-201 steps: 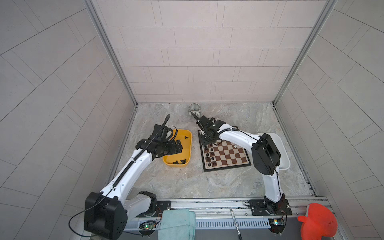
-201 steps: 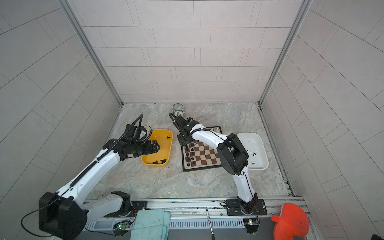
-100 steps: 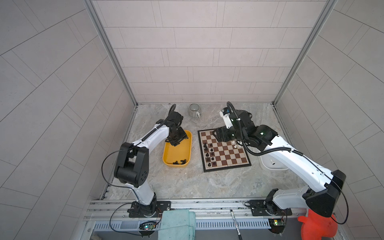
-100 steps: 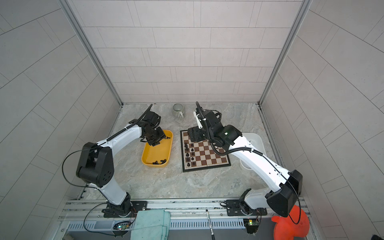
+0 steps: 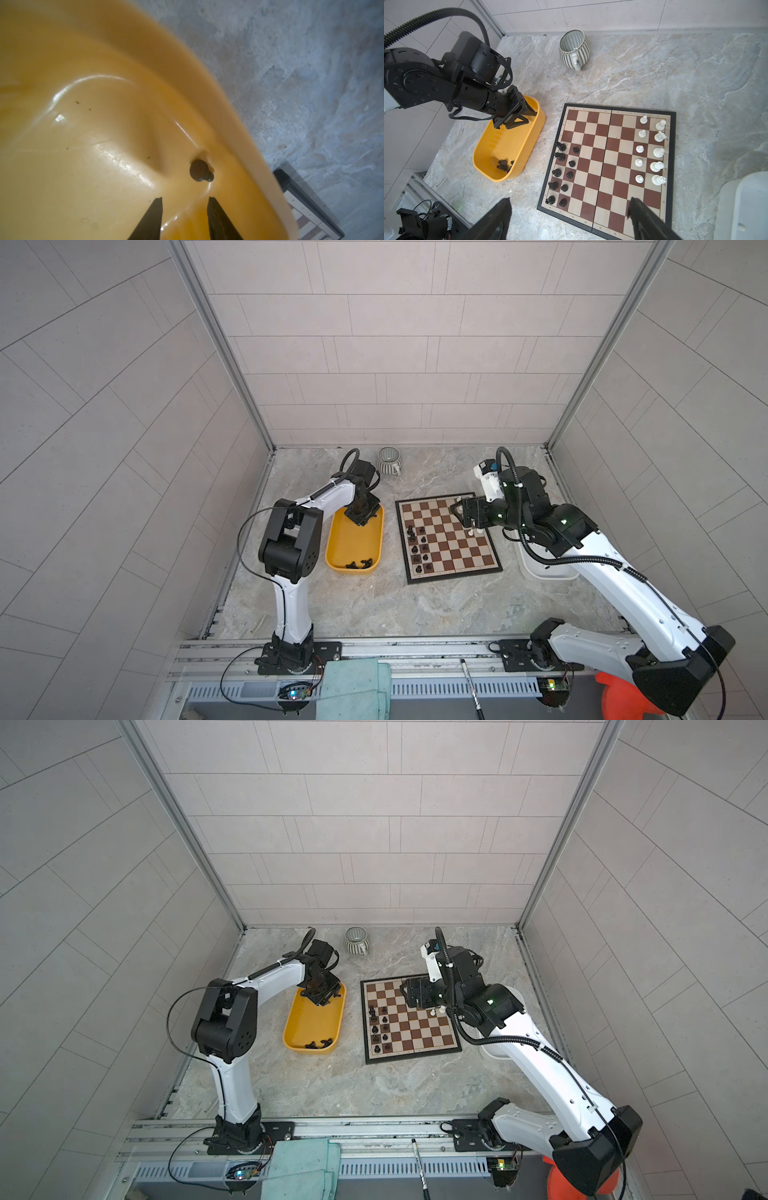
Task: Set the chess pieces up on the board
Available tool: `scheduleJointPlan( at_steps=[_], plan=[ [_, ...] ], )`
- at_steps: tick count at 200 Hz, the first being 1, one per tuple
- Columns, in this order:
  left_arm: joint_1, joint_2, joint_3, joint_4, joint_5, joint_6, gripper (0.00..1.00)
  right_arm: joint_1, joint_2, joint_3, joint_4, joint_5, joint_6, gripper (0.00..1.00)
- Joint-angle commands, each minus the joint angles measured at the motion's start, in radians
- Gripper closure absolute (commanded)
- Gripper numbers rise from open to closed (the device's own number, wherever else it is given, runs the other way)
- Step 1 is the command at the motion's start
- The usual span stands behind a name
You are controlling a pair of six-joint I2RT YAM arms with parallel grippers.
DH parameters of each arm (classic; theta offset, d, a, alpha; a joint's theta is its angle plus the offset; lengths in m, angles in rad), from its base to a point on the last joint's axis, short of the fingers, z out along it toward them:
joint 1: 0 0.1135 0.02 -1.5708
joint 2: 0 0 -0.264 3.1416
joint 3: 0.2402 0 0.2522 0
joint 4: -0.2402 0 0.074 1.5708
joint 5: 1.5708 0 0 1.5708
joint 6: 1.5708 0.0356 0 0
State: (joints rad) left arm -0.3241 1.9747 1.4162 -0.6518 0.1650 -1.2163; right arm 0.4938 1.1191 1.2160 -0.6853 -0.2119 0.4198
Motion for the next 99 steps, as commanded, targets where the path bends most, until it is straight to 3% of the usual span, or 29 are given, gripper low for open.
scheduleJointPlan(
  at_steps=[1, 71, 99],
  plan=[
    [-0.008, 0.017, 0.020, 0.019, -0.041, -0.063, 0.58, -0.014, -0.025, -0.014, -0.007, -0.046, 0.005, 0.11],
    [-0.021, 0.070, 0.029, 0.073, -0.053, -0.123, 0.58, -0.040, -0.039, -0.048, 0.001, -0.104, 0.006, 0.12],
    [-0.023, 0.101, 0.075, 0.000, -0.068, -0.119, 0.61, -0.059, -0.046, -0.052, 0.001, -0.114, 0.003, 0.13]
  ],
)
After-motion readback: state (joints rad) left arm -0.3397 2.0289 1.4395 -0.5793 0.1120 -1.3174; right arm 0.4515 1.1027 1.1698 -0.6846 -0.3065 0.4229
